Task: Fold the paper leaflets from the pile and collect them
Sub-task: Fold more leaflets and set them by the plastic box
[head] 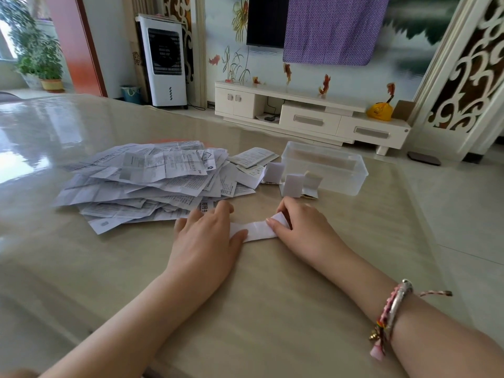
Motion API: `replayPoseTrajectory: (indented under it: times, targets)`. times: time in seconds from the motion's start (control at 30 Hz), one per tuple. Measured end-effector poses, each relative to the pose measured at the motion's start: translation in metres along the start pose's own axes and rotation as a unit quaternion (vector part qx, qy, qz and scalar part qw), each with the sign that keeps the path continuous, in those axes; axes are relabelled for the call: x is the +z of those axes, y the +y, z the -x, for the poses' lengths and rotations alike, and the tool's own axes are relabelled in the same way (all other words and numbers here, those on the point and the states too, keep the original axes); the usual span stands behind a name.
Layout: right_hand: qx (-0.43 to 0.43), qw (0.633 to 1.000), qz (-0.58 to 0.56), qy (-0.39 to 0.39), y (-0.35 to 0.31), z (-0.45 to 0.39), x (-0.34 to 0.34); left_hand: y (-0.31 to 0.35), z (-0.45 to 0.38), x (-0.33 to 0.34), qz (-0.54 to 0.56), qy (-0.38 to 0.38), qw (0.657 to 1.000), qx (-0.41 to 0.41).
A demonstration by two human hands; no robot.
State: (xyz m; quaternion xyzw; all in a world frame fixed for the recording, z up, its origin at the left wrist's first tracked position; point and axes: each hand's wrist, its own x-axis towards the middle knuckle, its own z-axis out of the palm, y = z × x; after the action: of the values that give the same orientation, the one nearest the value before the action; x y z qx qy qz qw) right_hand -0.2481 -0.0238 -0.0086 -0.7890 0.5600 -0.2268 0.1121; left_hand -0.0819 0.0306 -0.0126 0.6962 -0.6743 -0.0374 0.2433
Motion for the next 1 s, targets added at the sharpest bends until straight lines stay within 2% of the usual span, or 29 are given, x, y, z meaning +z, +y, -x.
replayPoseTrajectory:
  times: [0.23,0.47,0.73,0.9,1.0]
  targets:
    - [-0.012,0.995,0.093,0.025,-0.003,0.004,0.003,0.002,0.000,0.001,-0.034,-0.016,0.999,0.005]
    - [-0.035,0.997,0.066,0.032,-0.012,0.015,0.008,0.003,0.002,0.001,-0.045,-0.005,0.999,0.014]
    - [0.040,0.995,0.087,0.000,0.009,0.013,-0.007,-0.001,0.005,0.001,-0.055,0.009,0.998,0.019]
    - [-0.023,0.997,0.070,-0.002,0.010,0.014,-0.008,-0.005,0.008,0.001,-0.050,0.008,0.998,0.023]
    - [-0.101,0.995,-0.012,-0.016,0.010,0.016,-0.015,-0.007,0.007,0.000,-0.039,0.005,0.999,0.031]
